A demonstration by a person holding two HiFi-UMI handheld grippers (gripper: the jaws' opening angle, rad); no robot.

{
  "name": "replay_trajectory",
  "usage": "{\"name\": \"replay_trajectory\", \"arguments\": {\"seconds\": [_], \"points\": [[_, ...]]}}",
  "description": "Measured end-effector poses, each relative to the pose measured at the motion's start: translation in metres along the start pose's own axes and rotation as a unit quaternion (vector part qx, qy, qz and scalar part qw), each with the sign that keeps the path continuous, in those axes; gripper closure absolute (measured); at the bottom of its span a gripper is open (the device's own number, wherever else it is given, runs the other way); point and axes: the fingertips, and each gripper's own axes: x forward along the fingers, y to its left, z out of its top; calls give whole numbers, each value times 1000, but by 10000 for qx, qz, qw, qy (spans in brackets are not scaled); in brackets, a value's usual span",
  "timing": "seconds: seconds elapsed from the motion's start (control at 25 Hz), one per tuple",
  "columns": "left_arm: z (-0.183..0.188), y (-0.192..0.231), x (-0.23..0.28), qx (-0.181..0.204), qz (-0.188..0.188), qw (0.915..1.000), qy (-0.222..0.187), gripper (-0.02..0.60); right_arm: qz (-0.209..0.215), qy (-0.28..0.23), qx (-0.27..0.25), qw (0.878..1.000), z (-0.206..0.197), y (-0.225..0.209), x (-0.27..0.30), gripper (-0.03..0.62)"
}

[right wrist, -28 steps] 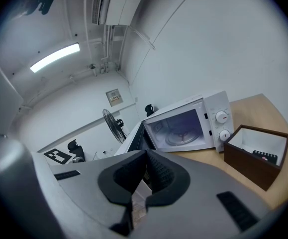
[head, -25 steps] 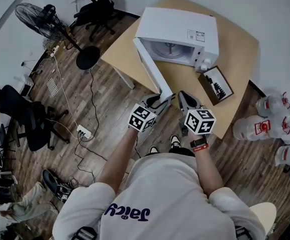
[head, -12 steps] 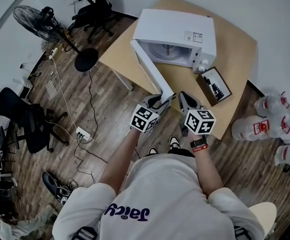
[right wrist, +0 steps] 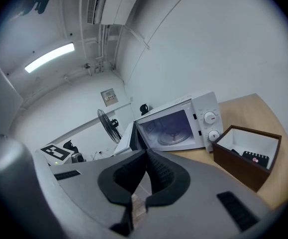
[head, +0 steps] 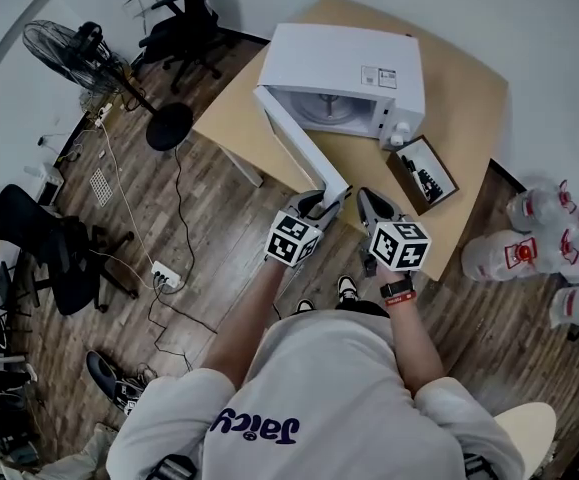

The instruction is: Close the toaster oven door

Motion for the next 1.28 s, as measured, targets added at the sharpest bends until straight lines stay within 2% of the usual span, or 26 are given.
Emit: {"name": "replay_trajectory", "arguments": {"seconds": [0.32,0.72,1.28], "points": [[4,-4,11,30,-25,10000,10,423,-357,20,-77,9993,5,-24,-9,579],[13,-7,29,21,-6,10000,-17,425,-106,28,-58,9999,9,-32,-8,580],[25,-9,53,-43,84,9999,-68,428,-240,5,-186,9995,20,-64,-11,582]]}}
